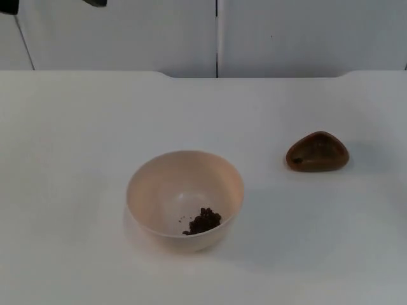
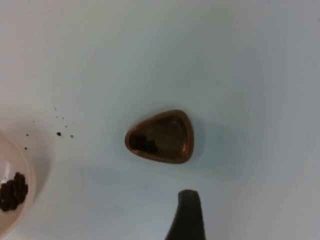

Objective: Pick up the bowl with the left hand and pour the coffee beans from the cup into the bowl with the right hand.

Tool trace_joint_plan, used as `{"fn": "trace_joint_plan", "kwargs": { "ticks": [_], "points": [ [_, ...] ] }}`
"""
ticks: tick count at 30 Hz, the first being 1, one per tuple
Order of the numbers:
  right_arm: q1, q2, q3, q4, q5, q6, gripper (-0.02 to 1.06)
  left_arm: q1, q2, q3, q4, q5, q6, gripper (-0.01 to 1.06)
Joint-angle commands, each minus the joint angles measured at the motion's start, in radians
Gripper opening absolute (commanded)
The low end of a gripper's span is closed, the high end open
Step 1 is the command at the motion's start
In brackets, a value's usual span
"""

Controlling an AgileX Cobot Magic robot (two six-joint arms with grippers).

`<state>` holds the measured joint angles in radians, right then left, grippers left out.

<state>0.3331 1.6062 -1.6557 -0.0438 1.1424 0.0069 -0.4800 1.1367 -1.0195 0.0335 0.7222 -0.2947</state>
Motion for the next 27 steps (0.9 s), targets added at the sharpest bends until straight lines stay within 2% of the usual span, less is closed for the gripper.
{"fn": "trace_joint_plan", "kwargs": {
  "ticks": [1, 5, 6, 11, 27],
  "points": [
    [-0.001, -0.068, 0.056, 0.007, -0.036, 0.001, 0.63, 0.003, -0.038, -0.001, -0.002, 0.021, 0.002, 0.79],
    [-0.001, -0.196, 0.198, 0.005, -0.092, 0.001, 0.63, 0.001, -0.1, -0.001, -0.033, 0.057, 0.037, 0.79],
    [-0.001, -0.196, 0.198, 0.005, -0.092, 0.001, 0.63, 0.001, -0.1, -0.001, -0.033, 0.057, 0.037, 0.79],
    [-0.001, -0.359, 0.366, 0.002, -0.154, 0.001, 0.63, 0.001, -0.181, -0.001, -0.126, 0.066, 0.132, 0.79],
    [-0.001, -0.746, 0.65, 0.002, -0.204, 0.001, 0.63, 0.001, -0.41, 0.006, -0.144, 0.149, 0.211, 0.79]
  ]
}}
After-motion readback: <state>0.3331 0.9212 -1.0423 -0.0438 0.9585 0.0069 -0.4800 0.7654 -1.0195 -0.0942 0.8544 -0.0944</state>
